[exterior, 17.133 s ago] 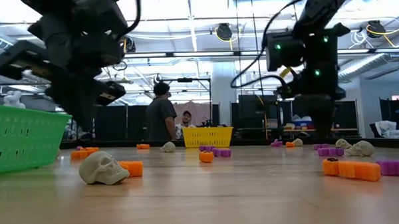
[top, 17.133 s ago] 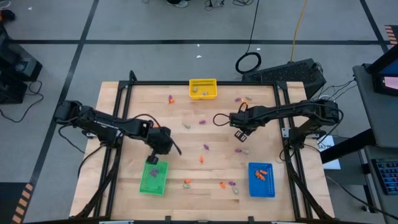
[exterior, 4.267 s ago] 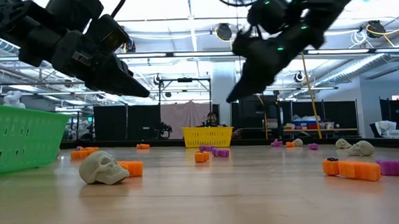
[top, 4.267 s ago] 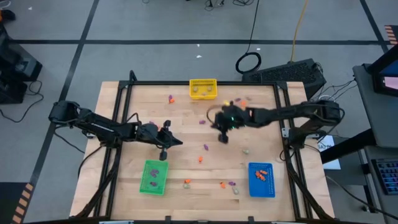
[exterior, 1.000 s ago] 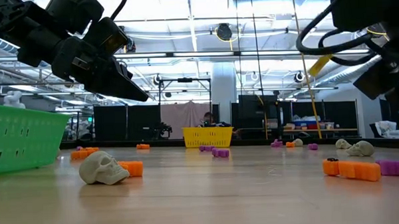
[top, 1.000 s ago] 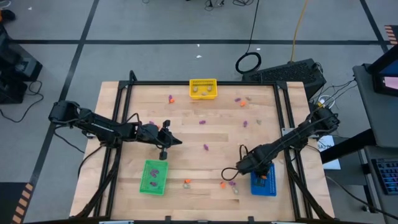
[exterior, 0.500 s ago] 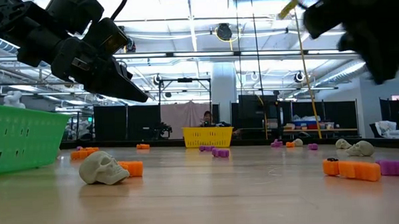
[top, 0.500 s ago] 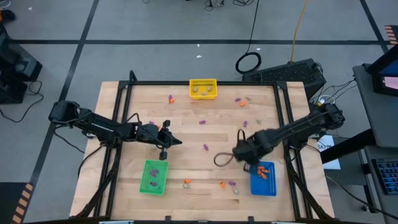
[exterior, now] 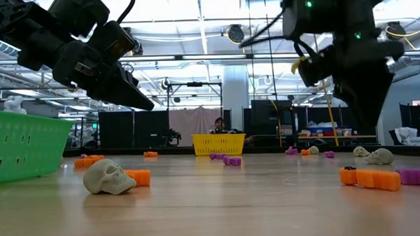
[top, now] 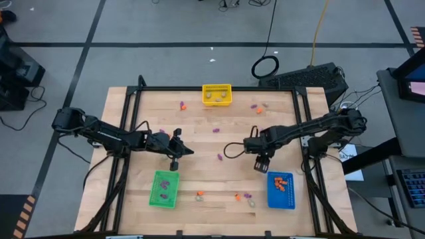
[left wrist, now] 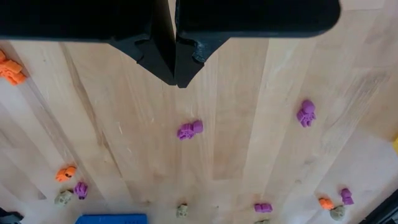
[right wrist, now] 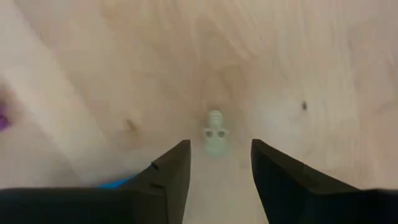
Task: Sort Halloween decoration
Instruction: Put the gray skull toy into the yellow bin
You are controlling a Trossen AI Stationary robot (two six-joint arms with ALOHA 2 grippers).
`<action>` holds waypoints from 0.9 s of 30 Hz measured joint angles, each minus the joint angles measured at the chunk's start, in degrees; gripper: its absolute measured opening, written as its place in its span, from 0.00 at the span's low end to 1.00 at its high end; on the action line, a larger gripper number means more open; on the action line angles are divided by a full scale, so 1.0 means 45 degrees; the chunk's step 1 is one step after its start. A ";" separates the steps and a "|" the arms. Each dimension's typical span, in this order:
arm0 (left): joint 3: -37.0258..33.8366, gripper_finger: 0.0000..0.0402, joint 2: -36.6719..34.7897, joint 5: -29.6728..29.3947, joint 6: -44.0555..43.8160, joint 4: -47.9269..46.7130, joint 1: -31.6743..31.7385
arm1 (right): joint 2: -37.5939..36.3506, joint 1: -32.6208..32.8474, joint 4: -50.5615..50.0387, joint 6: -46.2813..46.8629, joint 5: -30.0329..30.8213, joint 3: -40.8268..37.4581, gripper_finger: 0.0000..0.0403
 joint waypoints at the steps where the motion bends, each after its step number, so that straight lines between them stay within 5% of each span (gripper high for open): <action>1: 0.0000 0.00 0.0000 0.0000 -0.0004 0.0003 0.0000 | 0.0000 -0.0024 0.0092 -0.0024 -0.0007 -0.0189 0.40; 27: 0.0000 0.00 0.0000 0.0000 -0.0058 0.0028 0.0000 | -0.0005 -0.0027 0.2855 -0.0688 -0.0348 -0.2268 0.31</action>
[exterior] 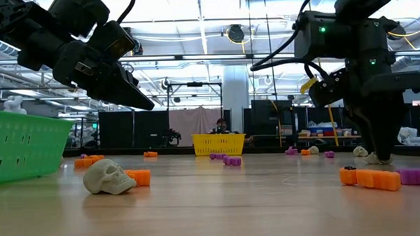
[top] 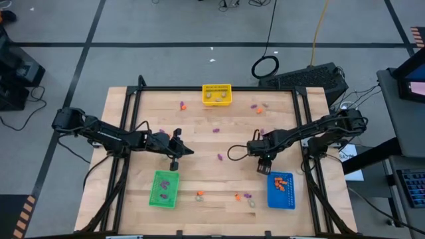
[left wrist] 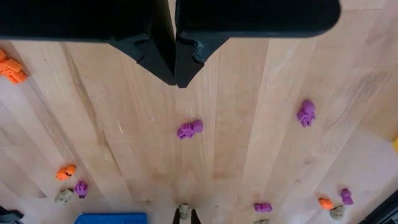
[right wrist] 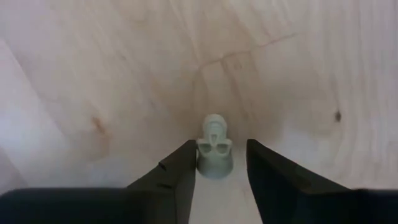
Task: Sort Halloween decoration
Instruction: Put the gray skull toy into the yellow bin
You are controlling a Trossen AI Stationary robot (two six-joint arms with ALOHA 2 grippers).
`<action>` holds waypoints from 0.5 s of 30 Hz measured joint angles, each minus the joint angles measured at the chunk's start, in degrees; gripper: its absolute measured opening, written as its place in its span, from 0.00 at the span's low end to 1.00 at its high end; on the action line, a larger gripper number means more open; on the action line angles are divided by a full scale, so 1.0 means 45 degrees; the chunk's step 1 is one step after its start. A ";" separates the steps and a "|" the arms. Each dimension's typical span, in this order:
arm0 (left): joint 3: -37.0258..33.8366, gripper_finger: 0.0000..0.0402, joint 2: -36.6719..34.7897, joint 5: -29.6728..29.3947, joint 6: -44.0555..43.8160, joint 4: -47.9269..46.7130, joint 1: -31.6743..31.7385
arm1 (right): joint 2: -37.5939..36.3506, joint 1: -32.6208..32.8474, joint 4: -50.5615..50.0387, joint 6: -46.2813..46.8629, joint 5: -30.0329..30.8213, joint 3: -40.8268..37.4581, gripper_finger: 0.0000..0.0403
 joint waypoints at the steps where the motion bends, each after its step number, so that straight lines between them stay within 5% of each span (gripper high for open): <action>1: 0.0000 0.00 0.0000 0.0000 0.0000 0.0000 0.0000 | 0.0000 0.0000 0.0039 -0.0156 0.0012 0.0000 0.29; 8: 0.0000 0.00 0.0000 0.0000 -0.0002 0.0000 0.0002 | -0.0005 -0.0117 0.0163 -0.0729 0.0000 0.0005 0.16; 15: 0.0000 0.00 0.0000 0.0000 0.0000 -0.0001 0.0000 | -0.0015 -0.0117 0.0192 -0.0854 0.0011 0.0015 0.13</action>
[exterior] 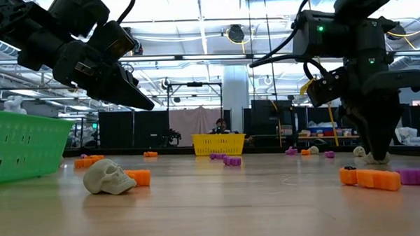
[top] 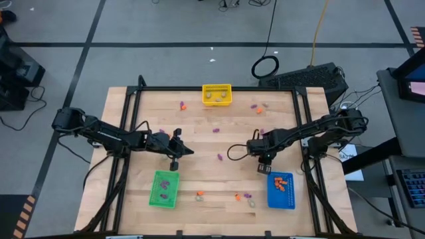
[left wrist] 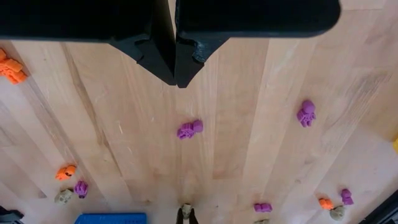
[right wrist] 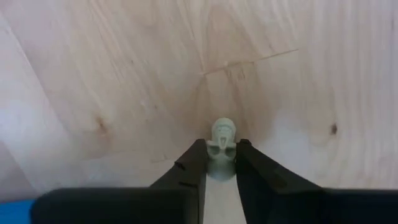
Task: Sort Halloween decoration
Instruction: Put the gray skull toy into the yellow bin
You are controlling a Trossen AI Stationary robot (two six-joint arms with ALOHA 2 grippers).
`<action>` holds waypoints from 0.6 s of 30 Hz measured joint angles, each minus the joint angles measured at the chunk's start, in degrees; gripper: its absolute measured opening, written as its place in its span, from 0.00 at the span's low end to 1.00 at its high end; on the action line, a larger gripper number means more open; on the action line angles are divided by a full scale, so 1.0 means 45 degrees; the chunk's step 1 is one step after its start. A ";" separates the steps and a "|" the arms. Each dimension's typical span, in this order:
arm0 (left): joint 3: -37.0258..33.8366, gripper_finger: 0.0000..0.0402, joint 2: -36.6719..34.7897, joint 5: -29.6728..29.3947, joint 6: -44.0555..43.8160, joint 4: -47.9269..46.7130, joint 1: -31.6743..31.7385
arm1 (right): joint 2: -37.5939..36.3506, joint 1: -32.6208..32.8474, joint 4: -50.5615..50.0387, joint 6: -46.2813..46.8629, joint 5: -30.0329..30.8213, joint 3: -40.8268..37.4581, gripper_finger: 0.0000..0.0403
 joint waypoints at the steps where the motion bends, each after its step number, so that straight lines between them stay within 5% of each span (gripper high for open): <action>1: 0.0000 0.00 0.0000 0.0000 0.0000 -0.0001 0.0005 | 0.0000 0.0000 0.0007 -0.0024 0.0004 0.0000 0.13; 8: 0.0000 0.00 0.0000 0.0000 -0.0004 -0.0004 0.0001 | 0.0000 0.0005 0.0171 0.0505 0.0018 0.0005 0.14; 18: 0.0000 0.00 0.0000 0.0000 0.0000 -0.0004 0.0000 | 0.0097 0.0005 -0.0291 0.0679 0.0387 -0.0010 0.37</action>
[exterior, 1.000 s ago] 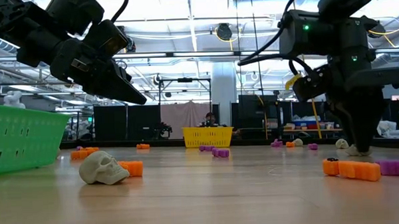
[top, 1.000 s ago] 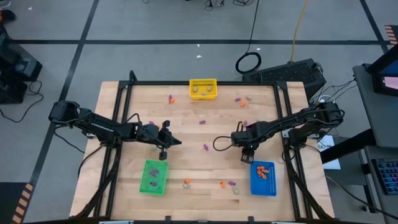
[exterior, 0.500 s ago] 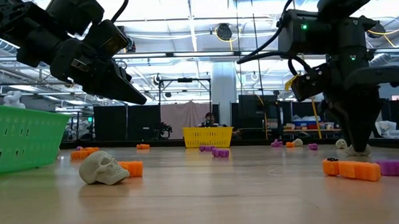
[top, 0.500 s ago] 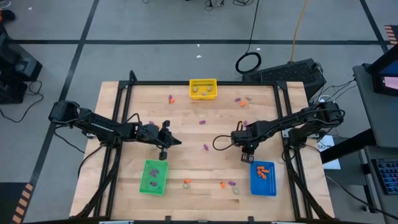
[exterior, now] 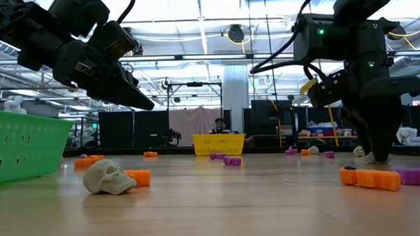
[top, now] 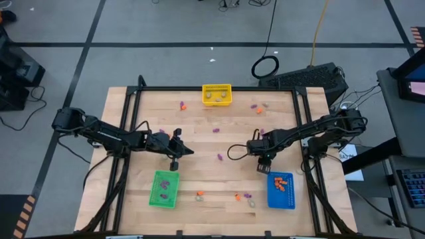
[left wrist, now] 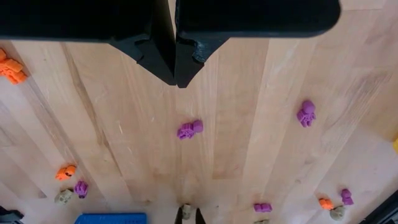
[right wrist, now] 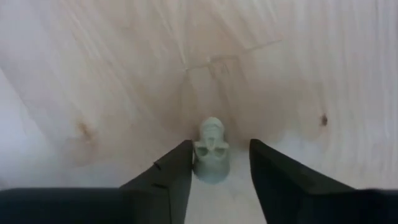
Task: Sort Halloween decoration
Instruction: Put the gray skull toy into the yellow bin
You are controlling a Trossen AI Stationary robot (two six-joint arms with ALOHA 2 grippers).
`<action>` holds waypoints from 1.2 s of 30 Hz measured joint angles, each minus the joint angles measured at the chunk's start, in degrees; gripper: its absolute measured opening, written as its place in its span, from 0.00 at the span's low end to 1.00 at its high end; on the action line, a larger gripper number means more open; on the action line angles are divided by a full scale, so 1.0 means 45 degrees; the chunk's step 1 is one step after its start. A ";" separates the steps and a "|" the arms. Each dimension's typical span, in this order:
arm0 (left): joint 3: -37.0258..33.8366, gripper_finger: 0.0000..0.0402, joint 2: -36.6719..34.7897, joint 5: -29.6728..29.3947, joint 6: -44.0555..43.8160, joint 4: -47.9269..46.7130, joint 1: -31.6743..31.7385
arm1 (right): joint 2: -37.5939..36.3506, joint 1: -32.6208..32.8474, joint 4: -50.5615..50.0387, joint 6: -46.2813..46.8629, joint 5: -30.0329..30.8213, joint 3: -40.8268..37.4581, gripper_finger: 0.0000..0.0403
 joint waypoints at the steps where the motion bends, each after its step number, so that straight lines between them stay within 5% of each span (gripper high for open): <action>1: 0.0000 0.00 0.0000 0.0000 0.0000 0.0000 0.0005 | 0.0000 0.0000 -0.0041 -0.0082 0.0004 0.0000 0.38; 14: 0.0000 0.00 0.0000 0.0000 -0.0001 -0.0006 0.0000 | 0.0353 0.0005 -0.0272 -0.0897 0.0056 0.0039 0.34; 23: 0.0000 0.00 0.0000 0.0000 -0.0002 -0.0015 0.0000 | 0.0447 0.0000 -0.0156 -0.1195 0.0083 0.0044 0.14; 36: -0.0005 0.00 0.0000 0.0000 0.0000 -0.0005 0.0000 | 0.0515 -0.0036 0.0510 -0.2161 0.0390 0.1997 0.14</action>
